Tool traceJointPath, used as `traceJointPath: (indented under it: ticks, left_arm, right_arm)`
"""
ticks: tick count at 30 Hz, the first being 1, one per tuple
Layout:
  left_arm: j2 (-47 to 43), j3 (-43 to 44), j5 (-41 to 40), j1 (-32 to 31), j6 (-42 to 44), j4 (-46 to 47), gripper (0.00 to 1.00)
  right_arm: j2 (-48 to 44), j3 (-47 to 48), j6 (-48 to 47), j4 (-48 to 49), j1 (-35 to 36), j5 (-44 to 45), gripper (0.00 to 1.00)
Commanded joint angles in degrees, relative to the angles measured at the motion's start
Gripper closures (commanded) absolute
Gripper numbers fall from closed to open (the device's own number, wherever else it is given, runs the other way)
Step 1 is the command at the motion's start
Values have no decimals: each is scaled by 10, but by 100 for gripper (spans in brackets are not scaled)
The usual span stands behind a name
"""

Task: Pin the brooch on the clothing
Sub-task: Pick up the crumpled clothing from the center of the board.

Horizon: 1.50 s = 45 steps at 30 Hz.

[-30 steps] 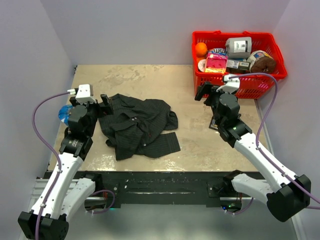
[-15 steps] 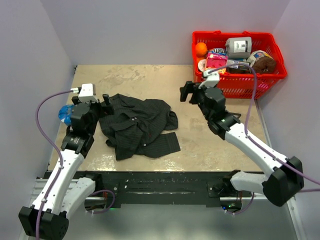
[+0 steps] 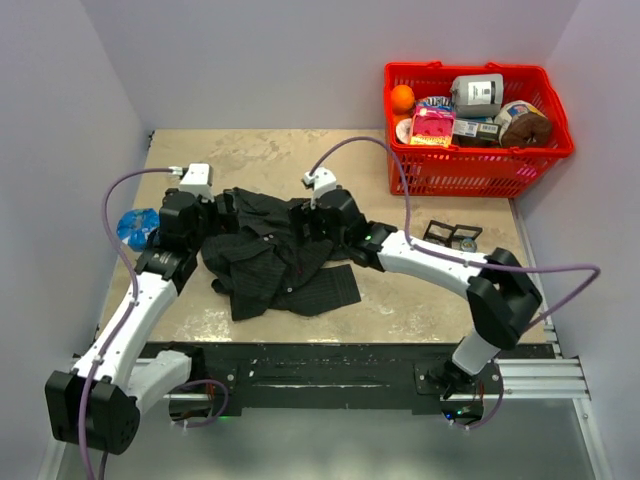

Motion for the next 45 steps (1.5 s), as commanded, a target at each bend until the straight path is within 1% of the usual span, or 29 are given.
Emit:
traceJointPath:
  ticks: [1,4,7,12,13,15,16,20,21,23,24,26,29,32,33,35,36,38,39,41,42,45]
  left_arm:
    - [61,40,39,2,22,-37,2]
    - [105,56,53,1,23,-61,2]
    - [129,65,60,0,21,-76,2]
    - [144,57,98,-4,19,-62,2]
    - [159,57,104,-4,19,-64,2]
    - [185,66,98,-6,20,-83,2]
    - [194,69,84,-6,22,-90,3]
    - [228,76,89,-12,26,-108,6]
    - [241,77,94,-13,26,-111,10]
    - [252,84,97,-18,27,-118,14]
    - [251,84,110,-19,27,-115,17]
    - [247,79,127,-19,26,-106,19]
    - [248,72,169,-19,23,-95,25]
    - [258,73,204,-19,22,-98,39]
    - [258,74,213,-19,21,-97,50]
    - [250,74,213,-19,19,-92,62]
    - [245,74,206,-19,18,-90,72]
    - [221,69,196,-19,16,-78,81]
    - [211,66,181,-19,14,-73,89]
    - [183,57,165,-19,12,-62,95]
    - [174,55,150,-19,12,-58,100]
    - [141,48,129,-19,11,-45,100]
  right_arm:
    - [46,42,14,-10,16,-20,11]
    - [83,60,18,-20,25,-9,11]
    - [101,69,27,-31,27,0,12]
    - [101,47,39,-17,27,-33,12]
    - [101,43,41,-14,28,-37,12]
    - [102,34,46,-9,27,-47,12]
    - [103,33,47,-8,27,-49,12]
    - [110,31,54,-9,27,-52,12]
    - [110,31,54,-10,27,-51,12]
    - [108,29,54,-13,27,-48,12]
    - [105,29,51,-13,27,-37,12]
    - [104,32,41,-18,27,-27,12]
    - [105,41,35,-31,26,-1,12]
    - [103,52,38,-53,19,14,12]
    - [105,55,38,-57,17,18,11]
    - [109,66,37,-73,9,49,11]
    - [109,69,36,-79,6,60,11]
    - [116,83,33,-92,-5,74,10]
    - [120,87,33,-94,-10,75,10]
    - [130,98,36,-95,-33,63,10]
    - [135,103,39,-96,-43,54,10]
    - [153,123,44,-88,-75,30,10]
